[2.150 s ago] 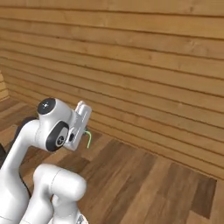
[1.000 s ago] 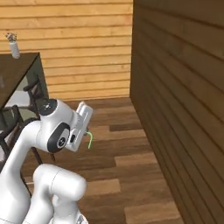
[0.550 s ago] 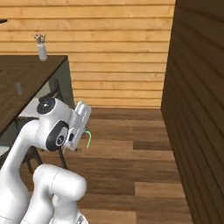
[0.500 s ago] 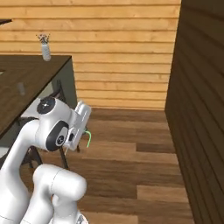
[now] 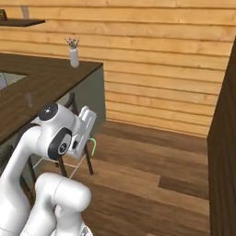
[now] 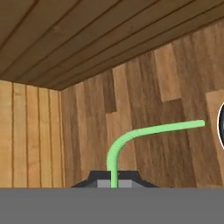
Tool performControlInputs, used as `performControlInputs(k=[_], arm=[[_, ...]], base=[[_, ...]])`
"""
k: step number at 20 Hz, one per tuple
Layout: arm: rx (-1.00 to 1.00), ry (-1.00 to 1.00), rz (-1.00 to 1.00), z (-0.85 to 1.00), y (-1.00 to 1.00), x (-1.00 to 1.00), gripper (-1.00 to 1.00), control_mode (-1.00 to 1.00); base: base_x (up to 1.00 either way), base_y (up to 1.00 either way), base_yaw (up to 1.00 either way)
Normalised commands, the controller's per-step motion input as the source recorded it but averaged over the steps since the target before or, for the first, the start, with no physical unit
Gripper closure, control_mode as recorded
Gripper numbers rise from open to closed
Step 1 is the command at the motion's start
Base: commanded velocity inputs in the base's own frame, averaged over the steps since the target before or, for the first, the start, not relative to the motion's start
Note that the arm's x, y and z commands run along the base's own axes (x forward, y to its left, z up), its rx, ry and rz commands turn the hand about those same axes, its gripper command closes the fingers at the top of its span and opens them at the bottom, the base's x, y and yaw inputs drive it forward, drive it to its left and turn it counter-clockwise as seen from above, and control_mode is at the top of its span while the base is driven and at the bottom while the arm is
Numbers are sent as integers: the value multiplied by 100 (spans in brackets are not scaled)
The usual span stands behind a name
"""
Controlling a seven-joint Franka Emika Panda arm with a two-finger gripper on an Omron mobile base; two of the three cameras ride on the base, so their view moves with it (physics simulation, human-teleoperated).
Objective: Take a straw from the drawer in front and place it inside the glass cup on the dining counter.
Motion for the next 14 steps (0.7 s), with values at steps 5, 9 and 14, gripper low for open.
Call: performControlInputs(k=[5,9,14], arm=[[0,0,0,0,0,0,100,100],[0,0,0,0,0,0,100,100],[0,0,0,0,0,0,100,100]], base=[[79,-50,47],[55,-29,57],[41,-24,60]])
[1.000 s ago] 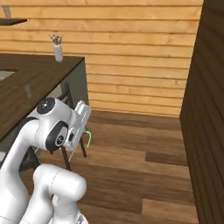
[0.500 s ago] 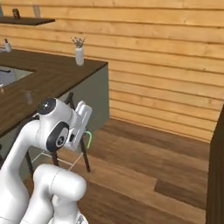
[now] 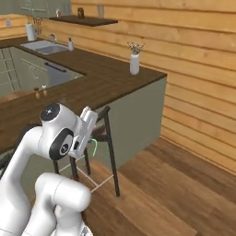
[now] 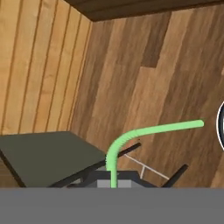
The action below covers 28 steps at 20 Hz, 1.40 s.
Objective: Take a straw from the drawer in front and place it inside the glass cup on the dining counter.
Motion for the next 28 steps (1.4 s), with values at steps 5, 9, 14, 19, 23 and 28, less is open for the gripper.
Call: performControlInputs(k=[5,9,14,19,23,28], arm=[[0,0,0,0,0,0,100,100],[0,0,0,0,0,0,100,100],[0,0,0,0,0,0,100,100],[0,0,0,0,0,0,100,100],[0,0,0,0,0,0,100,100],[0,0,0,0,0,0,100,100]], base=[[41,-10,55],[46,-6,49],[47,-6,43],[66,-8,31],[75,-20,26],[72,-22,23]])
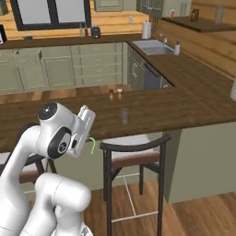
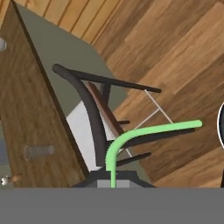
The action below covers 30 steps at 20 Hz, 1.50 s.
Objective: Take a straw from the drawer in front and place it inside the glass cup on the dining counter.
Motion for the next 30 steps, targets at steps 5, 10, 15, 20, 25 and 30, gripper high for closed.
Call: performControlInputs(k=[5,10,15,20,25,30], arm=[[0,0,0,0,0,0,100,100],[0,0,0,0,0,0,100,100],[0,0,0,0,0,0,100,100],[0,0,0,0,0,0,100,100],[0,0,0,0,0,0,100,100],[0,0,0,0,0,0,100,100]], base=[[71,-41,34],[50,-50,41],[38,-46,33],[51,-37,27],[61,-26,22],[69,-32,22]])
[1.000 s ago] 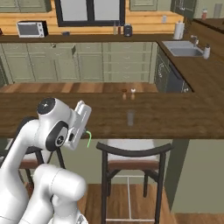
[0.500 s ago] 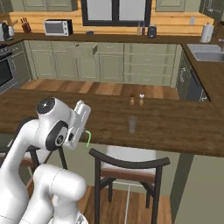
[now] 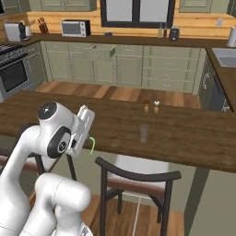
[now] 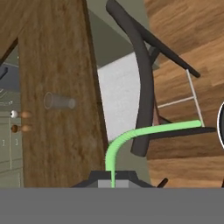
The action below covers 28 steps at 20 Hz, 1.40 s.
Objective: Take a straw from the drawer in front and place it inside the glass cup on the dining counter.
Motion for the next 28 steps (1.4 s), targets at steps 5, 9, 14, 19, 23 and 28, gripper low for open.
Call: performControlInputs(k=[5,9,14,19,23,28], arm=[[0,1,9,-1,-26,44,100,-100],[-21,23,10,0,-55,70,100,-100],[-51,38,3,10,-35,42,100,-100],[-52,36,0,47,-17,10,100,-100],[-20,25,0,48,-16,36,100,-100],[-19,31,0,14,-30,44,100,-100]], base=[[30,-13,8],[0,0,0],[0,0,0],[0,0,0],[0,0,0],[0,0,0]])
